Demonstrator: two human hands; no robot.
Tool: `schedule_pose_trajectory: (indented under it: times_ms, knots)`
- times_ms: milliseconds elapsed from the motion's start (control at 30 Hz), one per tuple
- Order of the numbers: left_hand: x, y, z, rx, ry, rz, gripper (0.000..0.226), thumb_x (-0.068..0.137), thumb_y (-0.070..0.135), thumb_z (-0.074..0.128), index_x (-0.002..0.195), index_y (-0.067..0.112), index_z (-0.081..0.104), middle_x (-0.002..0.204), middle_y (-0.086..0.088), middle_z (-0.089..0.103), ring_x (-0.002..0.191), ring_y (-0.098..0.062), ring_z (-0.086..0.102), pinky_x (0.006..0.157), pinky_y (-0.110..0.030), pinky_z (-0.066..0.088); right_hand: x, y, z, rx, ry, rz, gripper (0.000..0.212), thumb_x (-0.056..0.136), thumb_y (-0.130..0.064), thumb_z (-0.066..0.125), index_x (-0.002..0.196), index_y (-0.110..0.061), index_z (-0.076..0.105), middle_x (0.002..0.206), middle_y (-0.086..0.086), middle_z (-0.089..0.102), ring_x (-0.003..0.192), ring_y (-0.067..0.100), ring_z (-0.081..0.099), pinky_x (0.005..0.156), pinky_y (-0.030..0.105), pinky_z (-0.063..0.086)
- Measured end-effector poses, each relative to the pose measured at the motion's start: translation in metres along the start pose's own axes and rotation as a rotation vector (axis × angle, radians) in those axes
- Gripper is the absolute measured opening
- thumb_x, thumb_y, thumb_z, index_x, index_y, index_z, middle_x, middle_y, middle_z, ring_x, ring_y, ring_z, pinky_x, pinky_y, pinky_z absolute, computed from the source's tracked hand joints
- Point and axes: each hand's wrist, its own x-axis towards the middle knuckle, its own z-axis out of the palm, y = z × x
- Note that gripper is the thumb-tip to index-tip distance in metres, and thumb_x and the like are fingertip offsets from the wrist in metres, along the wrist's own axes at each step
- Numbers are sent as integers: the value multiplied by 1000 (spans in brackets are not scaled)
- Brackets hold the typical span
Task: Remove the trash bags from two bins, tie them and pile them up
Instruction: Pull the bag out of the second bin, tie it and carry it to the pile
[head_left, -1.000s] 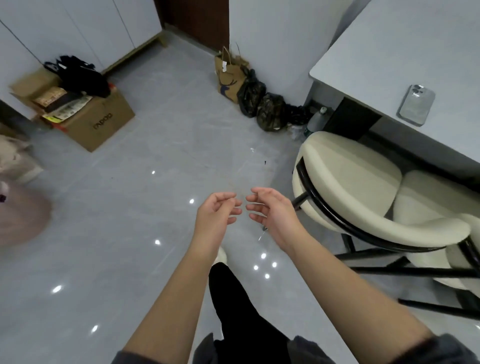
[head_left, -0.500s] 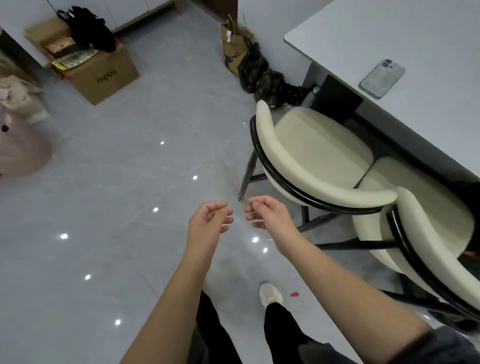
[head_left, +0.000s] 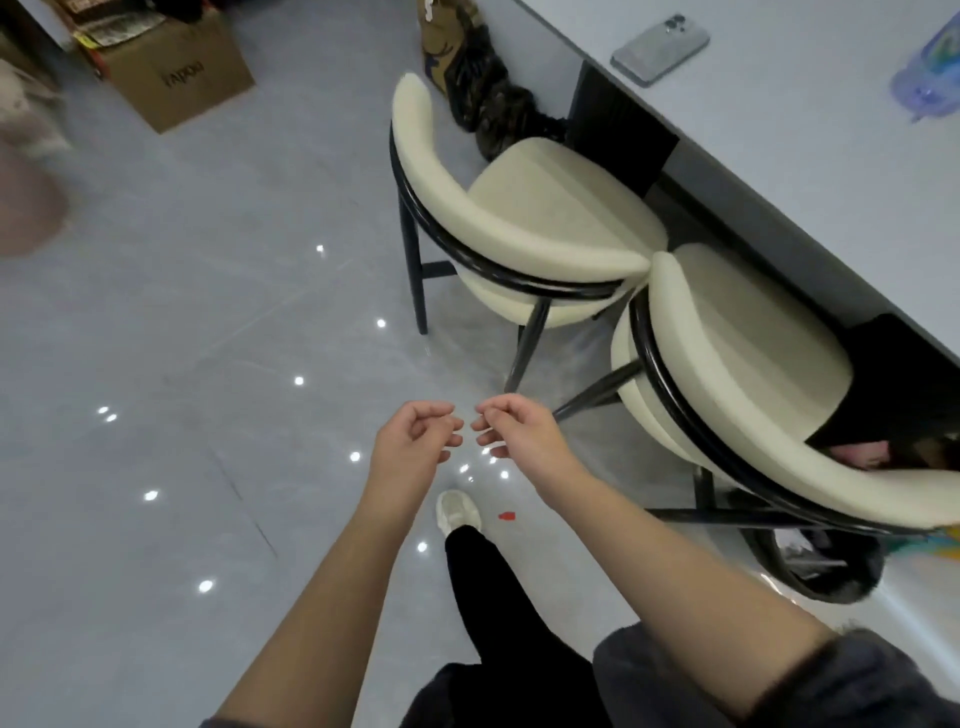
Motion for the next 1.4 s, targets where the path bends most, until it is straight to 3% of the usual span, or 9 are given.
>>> schedule_pose_trajectory:
  times_ms: [133,267,367,533,800,1067,1267,1400]
  knots:
    - [-38,-53,34,-25,18,-22,14,87,9,59,100,12,64,92,-7,71,79,-16,66,74,-28,52,-34,62,-39,-43,28,56,16,92,-18,49,92,-22,64,88,-3,70,76,14,62,73,33,50]
    - [-78,-96,65,-55,39,-77,12,86,9,60,96,14,64,90,-7,71,76,-15,66,75,-30,52,-68,104,-76,-62,26,100,17,93,-12,47,101,-10,63,88,3,67,69,11,60,61,19,47]
    - [-99,-125,95,-55,25,-93,12,88,8,58,96,15,64,88,-3,71,73,-11,67,76,-30,51,-83,133,-105,-91,35,107,16,94,-11,47,99,-12,63,85,1,67,61,2,62,64,22,46]
    - [-131,-180,159,-75,25,-123,12,87,8,58,97,12,64,93,-5,71,76,-16,65,78,-33,51,-99,199,-171,-199,31,164,13,93,-16,49,95,-15,62,87,2,67,72,13,60,67,26,45]
    - [-172,-295,286,-22,53,-165,11,85,5,60,92,12,64,92,-13,69,73,-15,64,69,-26,49,-104,333,-303,-340,3,230,15,92,-16,50,94,-11,64,84,4,66,64,13,60,60,21,44]
    - [-79,-402,389,151,-36,-127,10,86,9,59,93,10,64,92,-11,68,71,-13,64,61,-14,46,-5,463,-385,-248,56,278,12,91,-18,53,90,-14,64,82,4,66,67,15,59,61,27,44]
    - [23,-480,441,360,-161,-58,10,86,12,56,88,14,65,88,-3,70,71,-10,65,68,-26,49,99,569,-437,-68,132,235,16,93,-11,50,82,-15,61,81,6,65,67,15,58,59,26,43]
    - [74,-522,482,482,-244,-18,13,85,8,57,93,7,67,86,-3,68,69,-12,63,53,-10,44,153,623,-455,80,171,233,16,96,-12,47,87,-15,59,81,4,66,69,15,60,64,28,46]
